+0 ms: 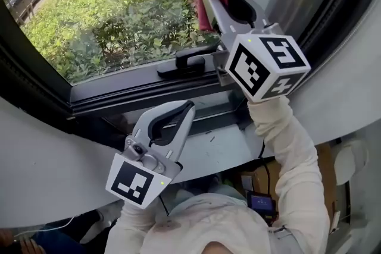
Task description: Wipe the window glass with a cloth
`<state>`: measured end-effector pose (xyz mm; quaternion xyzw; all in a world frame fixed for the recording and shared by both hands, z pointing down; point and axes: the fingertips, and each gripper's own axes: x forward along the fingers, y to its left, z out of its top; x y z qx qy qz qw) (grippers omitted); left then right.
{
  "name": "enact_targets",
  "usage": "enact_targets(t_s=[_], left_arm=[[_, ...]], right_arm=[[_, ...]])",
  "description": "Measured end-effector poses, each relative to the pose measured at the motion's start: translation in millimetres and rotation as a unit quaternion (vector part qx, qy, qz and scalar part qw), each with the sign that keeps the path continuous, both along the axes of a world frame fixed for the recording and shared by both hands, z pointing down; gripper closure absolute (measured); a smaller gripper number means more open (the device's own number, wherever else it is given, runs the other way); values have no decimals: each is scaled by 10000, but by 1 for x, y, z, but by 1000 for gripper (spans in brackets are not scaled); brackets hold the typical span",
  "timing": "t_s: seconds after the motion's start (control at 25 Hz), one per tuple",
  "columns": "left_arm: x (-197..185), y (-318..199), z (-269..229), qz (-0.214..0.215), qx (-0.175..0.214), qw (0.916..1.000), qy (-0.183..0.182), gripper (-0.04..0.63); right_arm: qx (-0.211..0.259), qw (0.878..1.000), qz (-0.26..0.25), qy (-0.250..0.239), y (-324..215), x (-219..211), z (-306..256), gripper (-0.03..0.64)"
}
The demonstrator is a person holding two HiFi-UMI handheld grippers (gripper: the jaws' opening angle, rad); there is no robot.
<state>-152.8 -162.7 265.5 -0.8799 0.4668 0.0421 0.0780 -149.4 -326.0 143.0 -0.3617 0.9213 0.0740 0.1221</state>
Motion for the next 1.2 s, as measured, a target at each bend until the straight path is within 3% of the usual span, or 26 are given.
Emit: enact_targets(t_s=[0.32,0.6,1.2], left_arm=[[-36,-2,-41,-301,247,9992,-132,595],[-43,-4,-55,-498,364,9977,-266,595],[23,-48,-51,-100,220,9991,-337,595]], right_arm=[[39,9991,-398,105,23,-47,-5,517],[-57,9970,-685,349,32,-61,23,512],[-139,9983,-406,388,-11,23,40,509]])
